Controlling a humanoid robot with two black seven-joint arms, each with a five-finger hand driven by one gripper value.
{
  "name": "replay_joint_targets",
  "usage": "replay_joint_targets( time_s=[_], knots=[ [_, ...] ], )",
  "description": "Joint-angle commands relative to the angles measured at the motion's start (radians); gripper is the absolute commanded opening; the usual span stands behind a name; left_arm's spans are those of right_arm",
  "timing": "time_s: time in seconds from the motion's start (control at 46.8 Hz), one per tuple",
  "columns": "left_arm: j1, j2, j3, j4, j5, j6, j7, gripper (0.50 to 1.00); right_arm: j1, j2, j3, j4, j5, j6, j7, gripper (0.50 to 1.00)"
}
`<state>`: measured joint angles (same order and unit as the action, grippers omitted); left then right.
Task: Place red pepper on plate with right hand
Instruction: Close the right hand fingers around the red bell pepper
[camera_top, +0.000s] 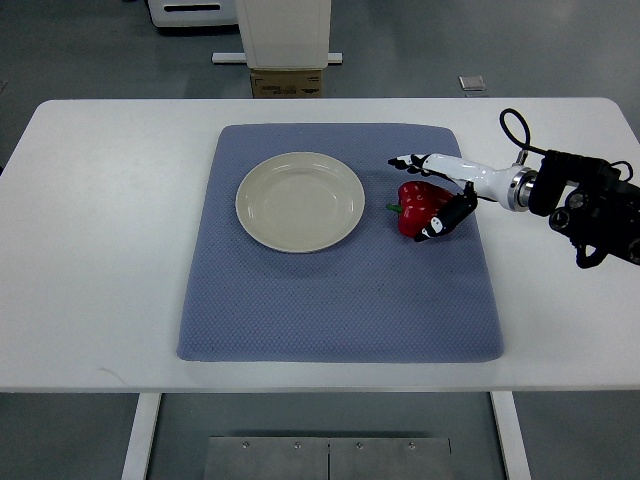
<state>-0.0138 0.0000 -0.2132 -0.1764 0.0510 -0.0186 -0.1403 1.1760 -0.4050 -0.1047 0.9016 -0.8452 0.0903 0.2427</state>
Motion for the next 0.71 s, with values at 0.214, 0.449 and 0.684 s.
replay_joint_targets(
  time_s=[0.214, 0.449, 0.684],
  knots=[
    [0.0, 0.0, 0.0, 0.0, 0.0, 0.0, -0.001, 1.0, -0.01, -0.001, -0.013, -0.015, -0.003, -0.006, 0.0, 0.975],
    [0.0, 0.0, 0.0, 0.0, 0.0, 0.0, -0.001, 1.0, -0.012, 0.002, -0.012, -0.033, -0.008, -0.006, 0.001, 0.916],
    [0.0, 0.0, 0.0, 0.0, 0.0, 0.0, 0.001, 1.0, -0.016, 0.0, -0.012, -0.038, -0.008, -0.006, 0.0, 0.885]
  ],
)
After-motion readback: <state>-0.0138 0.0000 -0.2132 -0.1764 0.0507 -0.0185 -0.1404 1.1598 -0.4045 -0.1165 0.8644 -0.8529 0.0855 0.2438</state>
